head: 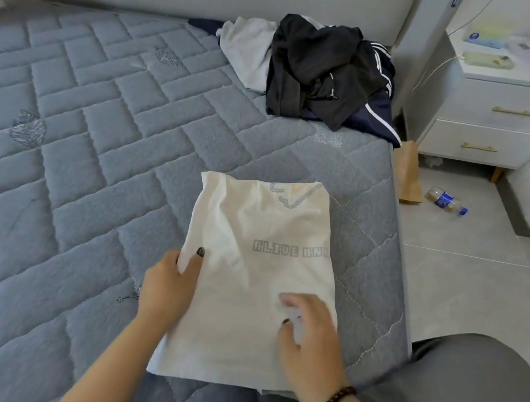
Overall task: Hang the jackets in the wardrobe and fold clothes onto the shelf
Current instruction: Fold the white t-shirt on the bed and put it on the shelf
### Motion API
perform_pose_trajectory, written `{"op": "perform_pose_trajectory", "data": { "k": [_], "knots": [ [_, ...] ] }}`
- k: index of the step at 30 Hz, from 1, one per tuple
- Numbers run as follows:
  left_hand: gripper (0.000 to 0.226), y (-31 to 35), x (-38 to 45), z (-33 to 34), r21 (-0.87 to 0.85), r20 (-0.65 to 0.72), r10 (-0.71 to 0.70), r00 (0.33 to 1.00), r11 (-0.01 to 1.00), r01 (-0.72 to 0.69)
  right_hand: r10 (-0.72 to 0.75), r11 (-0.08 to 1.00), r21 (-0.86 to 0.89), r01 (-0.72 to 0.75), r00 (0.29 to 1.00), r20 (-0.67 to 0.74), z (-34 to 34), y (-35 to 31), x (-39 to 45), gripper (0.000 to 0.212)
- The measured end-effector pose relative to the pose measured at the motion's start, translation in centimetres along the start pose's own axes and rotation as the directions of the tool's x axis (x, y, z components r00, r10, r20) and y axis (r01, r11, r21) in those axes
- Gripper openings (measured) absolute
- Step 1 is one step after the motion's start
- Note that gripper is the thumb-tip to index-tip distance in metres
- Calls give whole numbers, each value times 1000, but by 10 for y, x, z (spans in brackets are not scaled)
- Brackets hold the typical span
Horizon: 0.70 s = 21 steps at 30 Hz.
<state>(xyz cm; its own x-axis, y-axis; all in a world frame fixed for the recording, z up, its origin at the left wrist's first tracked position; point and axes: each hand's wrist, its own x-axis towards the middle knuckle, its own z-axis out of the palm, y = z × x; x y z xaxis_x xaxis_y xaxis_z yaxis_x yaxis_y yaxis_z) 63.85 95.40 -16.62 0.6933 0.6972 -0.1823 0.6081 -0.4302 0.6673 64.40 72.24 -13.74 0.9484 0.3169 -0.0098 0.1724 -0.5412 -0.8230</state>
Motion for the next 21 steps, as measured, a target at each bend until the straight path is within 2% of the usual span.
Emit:
{"op": "perform_pose_trajectory", "data": {
  "k": [1, 2, 3, 5, 6, 9, 12, 17, 21],
  "knots": [
    [43, -6, -18, 0, -10, -26, -3, 1000, 1000, 2, 34, 996, -76, -42, 994, -102, -10, 9, 4, 34],
    [39, -12, -34, 1, -10, -61, -4, 998, 1000, 3, 105, 983, -134, -124, 984, -144, -18, 17, 7, 36],
    [34, -17, -47, 2, 7, -100, -2, 995, 1000, 3, 222, 954, -175, -244, 965, -138, -23, 23, 10, 38],
    [30, -23, -69, 4, 47, -147, 5, 989, 999, 2, 476, 851, -208, -482, 876, -79, -27, 31, 9, 45],
    [33, -25, -76, 4, 56, -141, 0, 990, 998, 8, 538, 821, -196, -537, 841, -53, -28, 32, 9, 48],
    [38, -24, -87, 0, 77, -33, -95, 995, 992, 98, 556, 831, -58, -554, 830, 41, -29, 33, 7, 40],
    [33, -23, -90, -9, 88, 91, -133, 987, 988, 125, 549, 836, -44, -548, 829, 105, -34, 36, 1, 27],
    [28, -22, -105, -22, -75, 171, -136, 976, 986, 151, 541, 841, -61, -538, 838, 67, -51, 41, -9, 11],
    [27, -18, -132, -31, -138, 208, -98, 973, 982, 128, 539, 841, -68, -536, 841, 36, -72, 47, -21, 15]
  ]
}}
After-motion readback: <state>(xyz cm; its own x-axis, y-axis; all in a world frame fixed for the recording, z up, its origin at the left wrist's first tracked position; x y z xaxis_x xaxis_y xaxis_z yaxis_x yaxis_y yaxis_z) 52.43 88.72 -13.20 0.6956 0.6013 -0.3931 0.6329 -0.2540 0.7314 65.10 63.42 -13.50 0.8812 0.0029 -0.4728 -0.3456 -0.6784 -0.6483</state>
